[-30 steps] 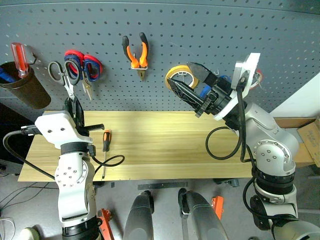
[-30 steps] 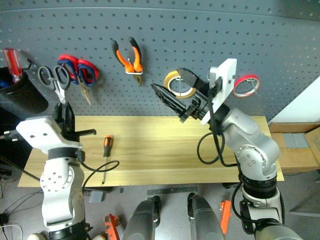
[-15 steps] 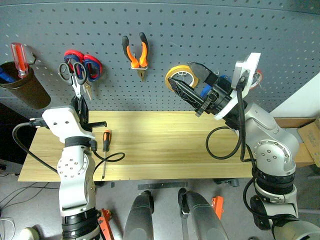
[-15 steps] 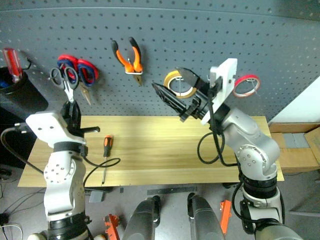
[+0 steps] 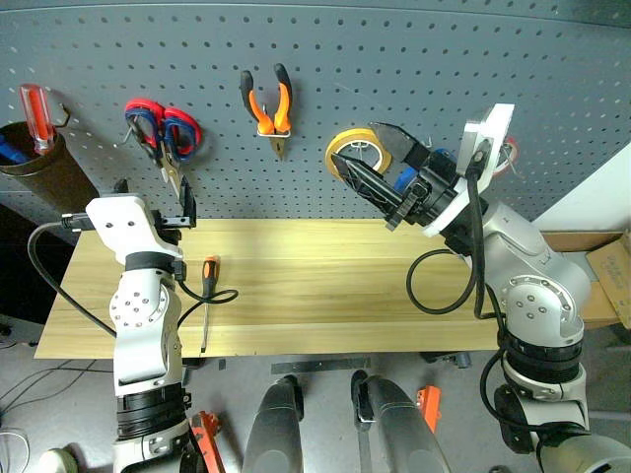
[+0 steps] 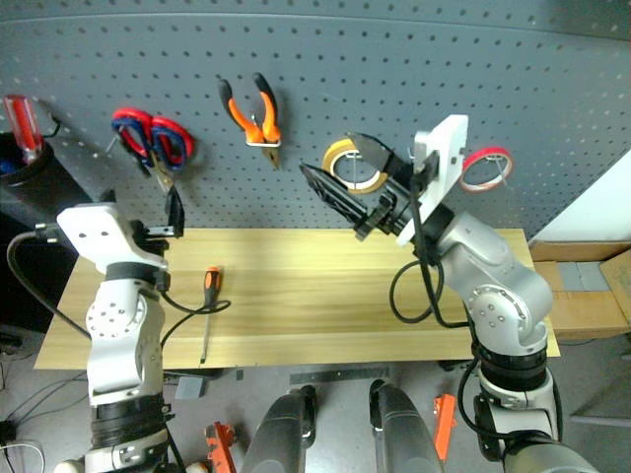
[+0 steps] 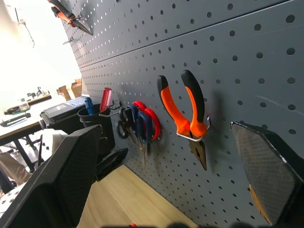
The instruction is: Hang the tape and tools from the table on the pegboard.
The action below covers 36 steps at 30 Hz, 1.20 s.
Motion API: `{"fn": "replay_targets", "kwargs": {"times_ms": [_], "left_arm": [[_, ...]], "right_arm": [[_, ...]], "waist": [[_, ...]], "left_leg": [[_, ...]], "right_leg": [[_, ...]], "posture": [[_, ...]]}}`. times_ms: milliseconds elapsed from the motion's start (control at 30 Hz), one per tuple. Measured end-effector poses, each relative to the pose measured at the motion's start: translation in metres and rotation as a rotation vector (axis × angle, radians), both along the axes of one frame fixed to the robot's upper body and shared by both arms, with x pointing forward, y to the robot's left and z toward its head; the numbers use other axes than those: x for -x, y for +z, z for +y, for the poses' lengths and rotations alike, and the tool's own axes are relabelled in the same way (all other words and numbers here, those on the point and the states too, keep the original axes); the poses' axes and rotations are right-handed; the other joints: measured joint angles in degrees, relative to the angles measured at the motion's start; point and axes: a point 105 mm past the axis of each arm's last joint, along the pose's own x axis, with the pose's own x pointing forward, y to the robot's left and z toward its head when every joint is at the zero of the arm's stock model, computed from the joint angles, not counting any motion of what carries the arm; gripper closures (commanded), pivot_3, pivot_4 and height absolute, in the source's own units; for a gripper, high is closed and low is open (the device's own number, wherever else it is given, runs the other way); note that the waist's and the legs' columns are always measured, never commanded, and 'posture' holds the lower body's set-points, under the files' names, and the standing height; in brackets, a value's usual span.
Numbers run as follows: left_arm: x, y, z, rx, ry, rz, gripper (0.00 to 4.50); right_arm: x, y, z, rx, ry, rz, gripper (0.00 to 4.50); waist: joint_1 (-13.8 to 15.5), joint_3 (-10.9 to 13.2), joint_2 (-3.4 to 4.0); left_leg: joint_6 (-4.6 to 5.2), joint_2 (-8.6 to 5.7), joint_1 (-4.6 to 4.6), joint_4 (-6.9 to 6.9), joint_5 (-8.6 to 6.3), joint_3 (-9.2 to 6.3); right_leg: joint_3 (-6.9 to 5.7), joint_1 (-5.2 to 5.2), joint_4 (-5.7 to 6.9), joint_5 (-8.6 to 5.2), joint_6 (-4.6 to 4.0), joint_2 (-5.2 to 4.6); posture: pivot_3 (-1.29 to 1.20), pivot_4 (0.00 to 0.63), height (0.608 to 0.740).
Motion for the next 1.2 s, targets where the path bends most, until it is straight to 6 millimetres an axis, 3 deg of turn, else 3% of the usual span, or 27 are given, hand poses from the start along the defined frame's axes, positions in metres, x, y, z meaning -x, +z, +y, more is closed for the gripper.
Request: {"fn": "replay_targets", "kwargs": {"times_ms": [233,300,333,433,733,900,1200], "left_arm": [[0.024,-0.063,-0.01,0.099,0.008,0.213,0.02],[0.039,-0.075,-0.013,0.11,0.028,0.268,0.02],[0.047,-0.084,-0.014,0.113,0.039,0.313,0.02],[0.054,-0.105,-0.009,0.127,0.084,0.431,0.02],[0.043,-0.133,0.018,0.167,0.154,0.614,0.02],[0.019,-0.128,0.026,0.144,0.101,0.639,0.02],[-0.008,-0.148,0.016,0.196,-0.074,0.746,0.02]], "right_arm": [[0.001,-0.004,-0.002,0.023,0.005,0.0,0.0],[0.005,-0.019,0.003,0.135,0.016,-0.003,0.0],[0.006,-0.036,0.006,0.239,0.019,0.006,0.0],[0.009,-0.068,0.014,0.334,0.06,0.071,0.0],[0.005,-0.08,0.041,0.46,0.105,0.058,0.0],[0.012,-0.082,0.062,0.484,0.168,0.035,0.0],[0.013,-0.092,0.067,0.548,0.17,0.032,0.0]], "waist": [[0.02,0.0,0.0],[-0.01,0.0,0.0],[0.0,0.0,0.0],[0.09,0.01,0.0],[-0.03,0.05,0.03],[0.07,0.1,0.06],[-0.04,0.5,0.15]], "left_leg": [[0.0,-0.01,-0.01,0.0,0.0,0.01],[0.0,-0.03,0.01,-0.03,0.0,0.03],[0.01,-0.03,0.02,-0.05,-0.01,0.05],[0.01,-0.01,0.01,-0.02,0.0,-0.03],[0.05,0.03,0.04,-0.1,0.03,0.0],[0.03,0.01,-0.06,-0.11,0.01,0.0],[0.04,0.01,-0.06,-0.12,0.0,-0.01]], "right_leg": [[-0.01,-0.01,-0.03,0.0,0.0,-0.05],[0.03,0.0,-0.06,-0.01,0.01,-0.05],[0.04,0.0,-0.09,-0.01,0.02,-0.06],[-0.02,-0.04,0.02,-0.02,0.01,-0.02],[0.01,-0.07,-0.05,0.0,0.05,0.04],[-0.02,-0.07,-0.23,0.0,0.05,-0.02],[-0.08,-0.07,-0.22,0.0,0.05,-0.08]], "posture": [[0.12,0.326,0.74],[0.13,0.33,0.74],[0.14,0.335,0.74],[0.15,0.348,0.74],[0.13,0.378,0.74],[0.11,0.392,0.74],[0.08,0.417,0.74]]}}
